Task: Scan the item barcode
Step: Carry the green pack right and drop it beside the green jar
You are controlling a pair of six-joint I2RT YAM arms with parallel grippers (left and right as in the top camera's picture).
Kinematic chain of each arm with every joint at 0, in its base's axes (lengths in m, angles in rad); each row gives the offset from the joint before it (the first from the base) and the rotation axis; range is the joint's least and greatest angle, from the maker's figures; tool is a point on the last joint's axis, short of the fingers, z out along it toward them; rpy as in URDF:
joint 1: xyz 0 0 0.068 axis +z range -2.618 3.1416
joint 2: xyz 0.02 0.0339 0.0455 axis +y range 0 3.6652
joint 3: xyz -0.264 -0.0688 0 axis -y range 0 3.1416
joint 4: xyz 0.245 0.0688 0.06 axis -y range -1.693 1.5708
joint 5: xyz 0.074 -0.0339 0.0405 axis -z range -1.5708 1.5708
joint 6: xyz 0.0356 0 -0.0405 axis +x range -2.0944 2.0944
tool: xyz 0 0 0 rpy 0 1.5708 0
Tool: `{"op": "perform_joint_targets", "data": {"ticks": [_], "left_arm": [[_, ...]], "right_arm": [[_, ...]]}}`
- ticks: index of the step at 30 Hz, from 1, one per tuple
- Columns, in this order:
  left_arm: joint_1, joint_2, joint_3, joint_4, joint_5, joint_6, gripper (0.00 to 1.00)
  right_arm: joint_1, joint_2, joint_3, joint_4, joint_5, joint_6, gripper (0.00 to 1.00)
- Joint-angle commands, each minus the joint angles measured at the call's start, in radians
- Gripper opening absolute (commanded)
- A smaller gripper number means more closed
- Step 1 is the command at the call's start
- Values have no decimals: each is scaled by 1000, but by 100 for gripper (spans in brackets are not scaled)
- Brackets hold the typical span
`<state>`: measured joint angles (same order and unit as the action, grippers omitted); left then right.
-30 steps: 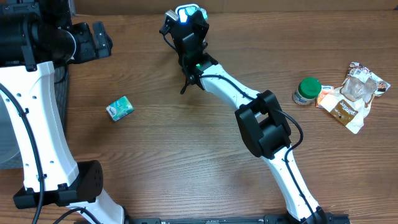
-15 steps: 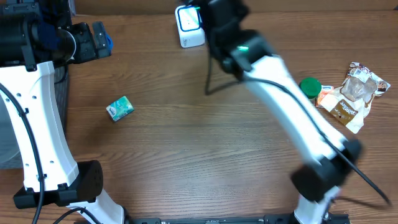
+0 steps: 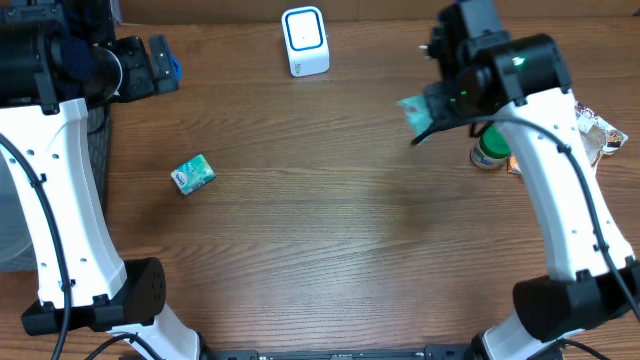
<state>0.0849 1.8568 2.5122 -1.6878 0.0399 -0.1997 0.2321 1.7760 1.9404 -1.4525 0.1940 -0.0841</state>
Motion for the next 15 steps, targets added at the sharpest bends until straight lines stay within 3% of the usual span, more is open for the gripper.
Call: {"op": "perform_joint_targets", "data": {"ticks": [1, 7, 15], "left_arm": [[-6, 3, 10, -2, -6, 17, 100], [-6, 3, 10, -2, -6, 17, 99], [-6, 3, 10, -2, -6, 17, 100]], "right_arm": [[-101, 6, -148, 50, -31, 34, 4], [-246, 6, -393, 195, -142, 36, 4], [-359, 5, -421, 185, -90, 101, 4]]}}
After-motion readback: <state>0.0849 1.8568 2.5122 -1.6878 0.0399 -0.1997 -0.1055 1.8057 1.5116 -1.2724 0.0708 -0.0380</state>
